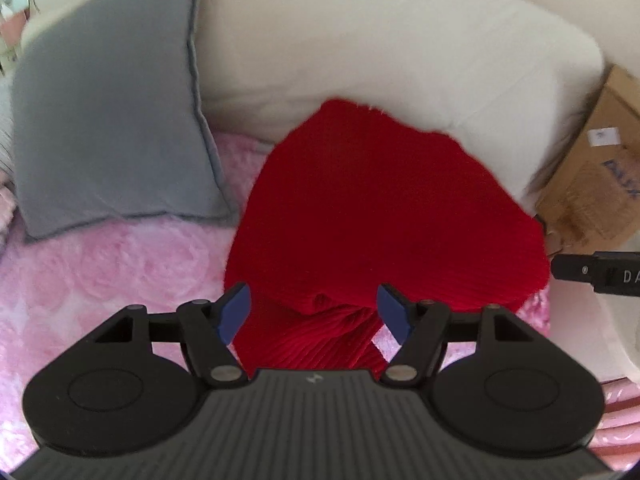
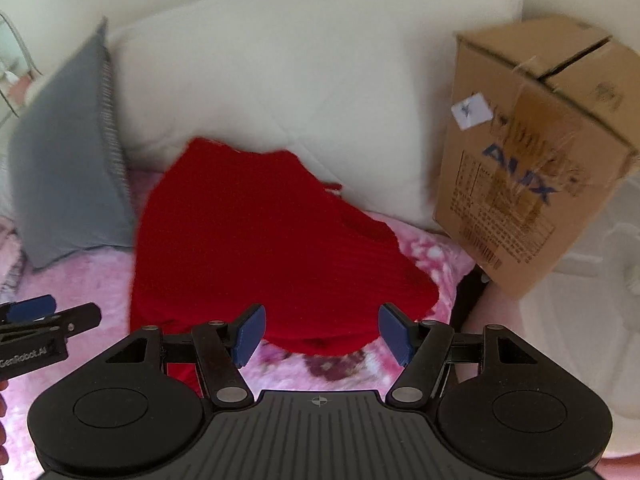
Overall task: Fold clothes
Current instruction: 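Close both grippers on the red sweater's edge, then lift the red sweater with both grippers and carry it across the bed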
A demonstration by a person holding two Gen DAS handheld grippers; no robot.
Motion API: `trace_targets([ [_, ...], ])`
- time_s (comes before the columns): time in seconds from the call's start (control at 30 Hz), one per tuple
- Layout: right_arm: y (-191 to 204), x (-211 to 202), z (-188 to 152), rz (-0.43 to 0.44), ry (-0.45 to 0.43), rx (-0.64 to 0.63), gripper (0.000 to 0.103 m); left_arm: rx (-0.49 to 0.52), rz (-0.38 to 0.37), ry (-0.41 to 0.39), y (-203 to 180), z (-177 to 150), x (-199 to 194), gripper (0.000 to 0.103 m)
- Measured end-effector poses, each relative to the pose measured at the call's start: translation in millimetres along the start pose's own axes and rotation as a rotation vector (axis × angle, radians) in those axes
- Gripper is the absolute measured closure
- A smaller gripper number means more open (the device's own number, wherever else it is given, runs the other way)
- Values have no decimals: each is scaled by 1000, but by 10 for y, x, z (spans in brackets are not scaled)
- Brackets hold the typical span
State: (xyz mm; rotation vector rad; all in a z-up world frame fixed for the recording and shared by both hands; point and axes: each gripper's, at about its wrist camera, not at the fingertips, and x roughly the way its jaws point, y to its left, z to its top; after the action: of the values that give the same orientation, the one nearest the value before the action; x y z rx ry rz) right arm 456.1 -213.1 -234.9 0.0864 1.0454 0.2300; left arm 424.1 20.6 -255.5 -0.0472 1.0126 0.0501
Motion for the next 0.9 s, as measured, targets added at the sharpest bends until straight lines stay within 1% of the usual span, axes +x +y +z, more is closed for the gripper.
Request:
trace_targets([
  [0.13,-54,347,109,-19,-5,-1,37,-65,-24,44,88,68,395,36],
  [0.3,-120,699,261,-48,-17,5,37,-159,-59,82,207,89,728,35],
  [0.4,-125,917,317,-72,2,-9,36,-215,-76,107,267,63,904,34],
  [0.47,-112,1040,320,-73,27,-17,36,-265,-102,126,310,30,1018,32],
  [0.53,-84,1129,312,-75,40,-27,37,-314,-124,124,353,3,1089,32],
  [0.57,-63,1144,308,-74,42,-39,37,-325,-128,120,360,-1,1105,37],
  [0.6,-39,1144,305,-70,42,-56,38,-330,-135,113,359,-3,1109,43],
  [0.63,-15,1145,303,-65,43,-73,62,-318,-145,99,339,2,1084,63],
  [0.67,12,1133,297,-60,45,-94,69,-299,-145,86,309,11,1049,79],
  [0.7,44,1107,286,-54,48,-118,74,-278,-140,75,282,25,1003,82],
  [0.73,80,1084,285,-46,50,-143,81,-265,-137,66,268,37,948,85],
  [0.77,102,1051,293,-35,48,-161,83,-266,-135,55,270,45,879,86],
  [0.83,100,906,306,7,40,-155,87,-289,-137,13,328,34,653,86],
  [0.9,112,709,318,59,24,-152,88,-310,-139,-37,403,4,383,87],
])
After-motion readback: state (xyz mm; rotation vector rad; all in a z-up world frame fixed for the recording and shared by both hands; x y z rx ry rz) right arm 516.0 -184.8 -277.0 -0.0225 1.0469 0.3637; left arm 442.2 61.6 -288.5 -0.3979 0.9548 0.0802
